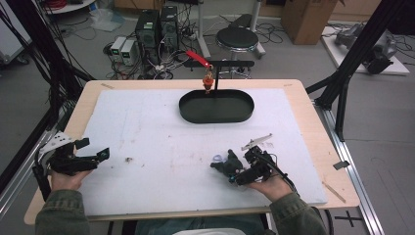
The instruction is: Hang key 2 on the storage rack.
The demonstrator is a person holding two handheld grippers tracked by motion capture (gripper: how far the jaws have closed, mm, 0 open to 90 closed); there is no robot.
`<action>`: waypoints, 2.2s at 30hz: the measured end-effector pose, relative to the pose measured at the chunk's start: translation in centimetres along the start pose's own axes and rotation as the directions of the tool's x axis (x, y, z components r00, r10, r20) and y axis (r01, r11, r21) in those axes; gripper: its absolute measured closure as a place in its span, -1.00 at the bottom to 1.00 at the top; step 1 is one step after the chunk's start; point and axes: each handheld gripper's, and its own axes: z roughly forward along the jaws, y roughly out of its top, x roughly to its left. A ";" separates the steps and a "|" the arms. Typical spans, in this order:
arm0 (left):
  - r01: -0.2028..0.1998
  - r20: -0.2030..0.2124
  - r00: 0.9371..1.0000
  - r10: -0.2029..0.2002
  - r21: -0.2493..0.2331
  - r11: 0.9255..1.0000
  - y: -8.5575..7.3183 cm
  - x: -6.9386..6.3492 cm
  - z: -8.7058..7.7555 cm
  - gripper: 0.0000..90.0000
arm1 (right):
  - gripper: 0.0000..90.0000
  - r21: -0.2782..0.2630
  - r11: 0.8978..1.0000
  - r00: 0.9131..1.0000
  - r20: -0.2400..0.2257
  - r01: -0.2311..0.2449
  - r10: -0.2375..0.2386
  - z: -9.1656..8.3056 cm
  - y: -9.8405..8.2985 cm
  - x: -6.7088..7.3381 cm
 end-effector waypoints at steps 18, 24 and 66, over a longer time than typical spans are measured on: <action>0.000 -0.001 1.000 0.000 -0.002 1.000 0.0 0.0 -0.1 -0.94 | 0.10 0.036 0.999 0.997 0.075 0.015 -0.018 -0.4 -1.3 1.3; 0.002 0.002 1.000 -0.002 -0.001 1.000 0.0 0.0 0.0 -0.94 | 0.10 -0.029 0.999 0.998 0.048 -0.036 0.038 -2.0 -0.8 0.8; 0.003 0.001 1.000 -0.003 -0.005 1.000 0.1 0.1 0.0 -0.94 | 0.09 -0.192 0.977 0.989 0.094 -0.094 0.114 -7.7 7.1 -1.8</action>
